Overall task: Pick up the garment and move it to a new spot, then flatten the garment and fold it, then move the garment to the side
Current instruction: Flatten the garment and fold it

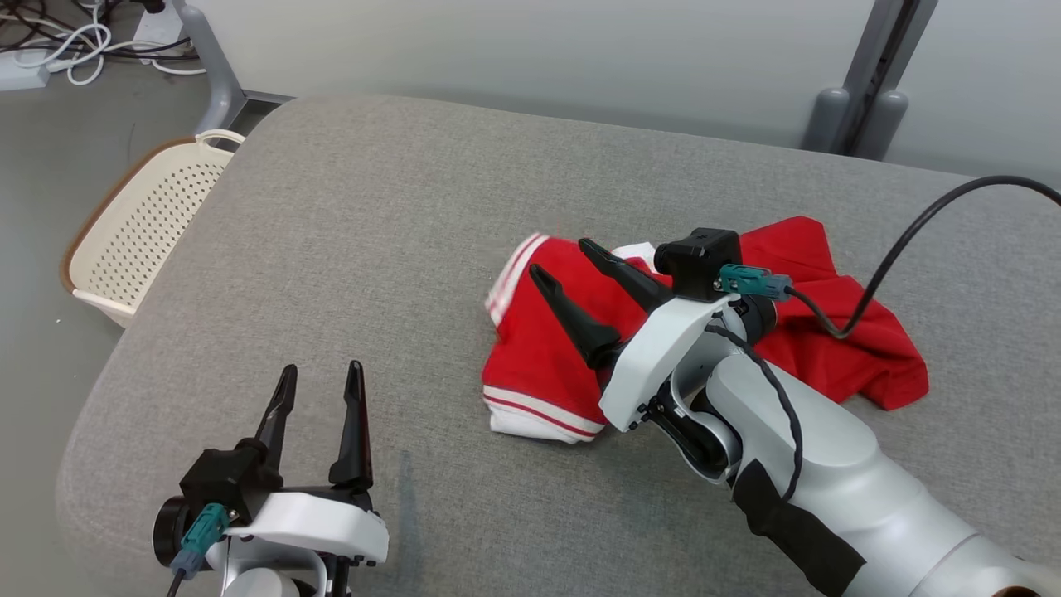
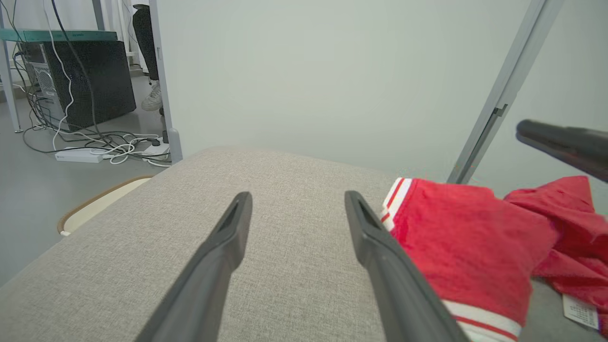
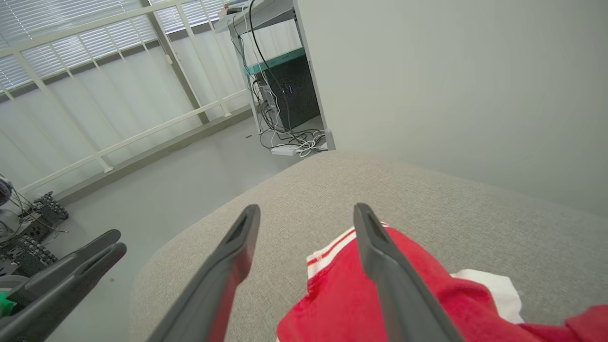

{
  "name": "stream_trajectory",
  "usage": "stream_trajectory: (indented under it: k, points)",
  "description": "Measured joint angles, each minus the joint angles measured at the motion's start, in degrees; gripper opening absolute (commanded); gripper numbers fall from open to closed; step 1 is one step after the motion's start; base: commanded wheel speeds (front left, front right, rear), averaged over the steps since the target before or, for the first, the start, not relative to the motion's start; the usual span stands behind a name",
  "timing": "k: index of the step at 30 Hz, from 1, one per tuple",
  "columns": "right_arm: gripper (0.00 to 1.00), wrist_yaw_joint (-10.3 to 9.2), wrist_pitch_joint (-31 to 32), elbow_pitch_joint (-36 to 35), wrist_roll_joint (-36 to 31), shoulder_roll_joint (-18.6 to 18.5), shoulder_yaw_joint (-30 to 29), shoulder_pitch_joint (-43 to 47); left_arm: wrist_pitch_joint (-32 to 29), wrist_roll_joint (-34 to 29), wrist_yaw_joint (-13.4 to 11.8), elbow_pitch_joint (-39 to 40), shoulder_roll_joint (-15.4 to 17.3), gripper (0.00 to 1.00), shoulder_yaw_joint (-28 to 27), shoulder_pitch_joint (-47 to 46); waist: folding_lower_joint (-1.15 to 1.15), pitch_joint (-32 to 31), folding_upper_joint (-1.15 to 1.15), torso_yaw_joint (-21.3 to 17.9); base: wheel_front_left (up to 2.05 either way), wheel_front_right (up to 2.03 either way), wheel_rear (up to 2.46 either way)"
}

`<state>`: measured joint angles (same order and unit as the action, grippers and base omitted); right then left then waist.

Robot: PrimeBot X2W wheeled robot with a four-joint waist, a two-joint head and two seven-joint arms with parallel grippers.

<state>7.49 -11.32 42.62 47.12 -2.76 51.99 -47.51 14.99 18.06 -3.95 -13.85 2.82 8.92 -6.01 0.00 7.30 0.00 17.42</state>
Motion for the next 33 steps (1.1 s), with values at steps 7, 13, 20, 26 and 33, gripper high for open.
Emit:
stream_trajectory:
  k: [7, 13, 20, 26, 33]
  points:
    - [1.0, 0.0, -3.38, 4.46, -2.61, -1.32, -1.35, -1.63, 0.01, -0.09, -0.15, 0.37, -0.01, 1.0, 0.41, 0.42, 0.0, -0.02, 0.0, -2.41, 0.0, 0.0, 0.0]
    - [1.0, 0.0, -3.59, 3.23, -12.96, -8.08, -5.89, -0.47, 0.01, -0.31, -0.16, 0.71, -0.03, 1.0, 1.07, 0.55, 0.0, 0.1, 0.0, -5.18, 0.0, 0.0, 0.0]
    - [1.0, 0.0, -3.59, 2.79, -18.61, -11.45, -6.43, 7.23, 0.01, -0.29, -0.21, 0.74, -0.02, 1.0, 1.72, 0.55, 0.0, 0.85, 0.0, -6.36, 0.0, 0.0, 0.0]
    - [1.0, 0.0, -3.59, 4.7, -25.84, -13.04, -7.19, 6.46, 0.01, -0.22, -0.08, 0.56, -0.08, 1.0, 2.58, -0.29, 0.0, 2.04, 0.0, -5.36, 0.0, 0.0, 0.0]
    - [0.0, 0.01, -3.67, 9.38, -32.74, -13.13, -9.98, 4.63, 0.0, -0.23, -0.16, 0.34, -0.03, 1.0, 2.63, -0.83, 0.0, 3.57, 0.0, -1.91, 0.0, 0.0, 0.0]
